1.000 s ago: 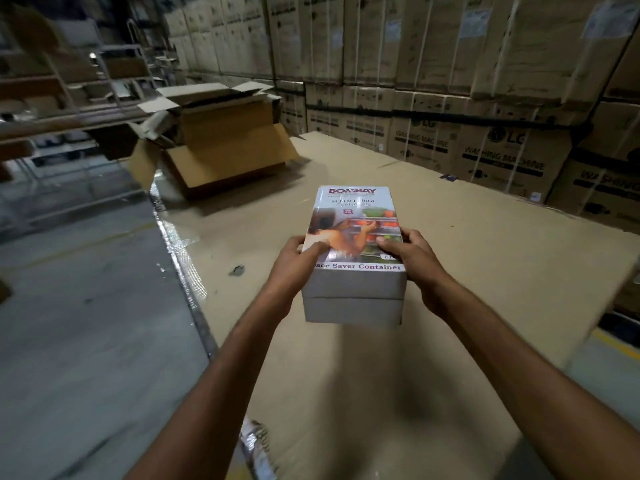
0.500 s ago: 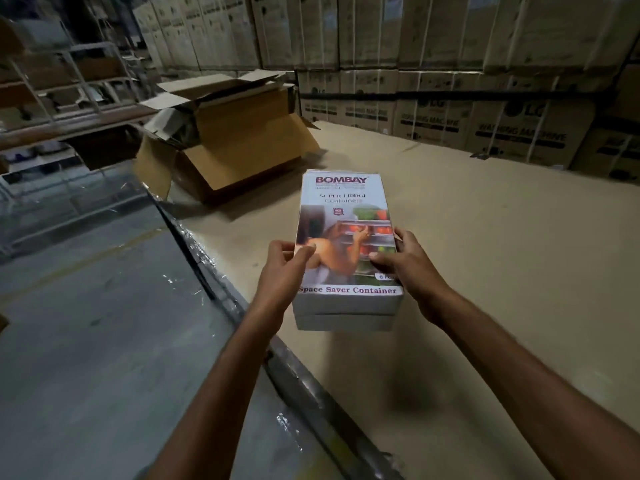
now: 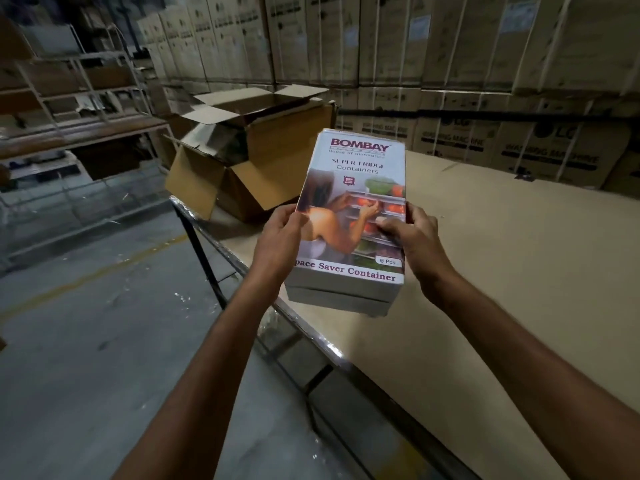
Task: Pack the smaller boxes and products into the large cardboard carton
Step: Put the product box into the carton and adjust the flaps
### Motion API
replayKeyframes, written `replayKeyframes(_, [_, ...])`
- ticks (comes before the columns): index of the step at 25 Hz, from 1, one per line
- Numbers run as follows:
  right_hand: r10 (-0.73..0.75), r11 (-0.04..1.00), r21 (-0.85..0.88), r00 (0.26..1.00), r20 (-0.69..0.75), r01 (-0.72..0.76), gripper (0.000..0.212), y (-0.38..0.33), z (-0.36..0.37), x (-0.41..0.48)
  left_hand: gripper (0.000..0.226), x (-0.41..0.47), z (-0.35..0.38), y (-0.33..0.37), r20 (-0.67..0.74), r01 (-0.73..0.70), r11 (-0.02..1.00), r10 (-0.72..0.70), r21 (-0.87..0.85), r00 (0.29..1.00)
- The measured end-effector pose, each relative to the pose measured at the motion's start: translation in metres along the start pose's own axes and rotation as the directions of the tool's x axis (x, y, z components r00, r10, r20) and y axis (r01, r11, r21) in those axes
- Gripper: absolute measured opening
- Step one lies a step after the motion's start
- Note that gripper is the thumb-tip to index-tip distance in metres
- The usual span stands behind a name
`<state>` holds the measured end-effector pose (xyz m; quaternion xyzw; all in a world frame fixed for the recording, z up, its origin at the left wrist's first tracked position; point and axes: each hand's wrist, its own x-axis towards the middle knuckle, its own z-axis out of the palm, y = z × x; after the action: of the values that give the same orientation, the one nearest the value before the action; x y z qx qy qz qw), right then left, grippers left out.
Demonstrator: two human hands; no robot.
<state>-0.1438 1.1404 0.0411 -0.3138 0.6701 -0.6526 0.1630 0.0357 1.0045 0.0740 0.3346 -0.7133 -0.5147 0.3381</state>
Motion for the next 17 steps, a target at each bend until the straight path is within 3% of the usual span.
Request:
replayKeyframes(8, [-0.190,0.982,-0.005,0.977,-0.095,0.191,0.055,-0.053,0.090,0.125,0.038,0.142,-0.059,0.022,0.023,-0.219,0.976,0.220,-0.013,0.975])
replayKeyframes(13, [-0.298,0.955,-0.063,0.942,-0.158,0.292,0.045,-0.084,0.135,0.192,0.040,0.224,-0.096,0.041,-0.002,-0.288,0.954,0.289,-0.079,0.957])
replayKeyframes(17, [-0.311,0.950,-0.052,0.931,-0.191,0.307,0.053,-0.098,0.188,0.242,0.040,0.292,-0.138,0.042,0.041,-0.280,0.951,0.287,-0.128,0.957])
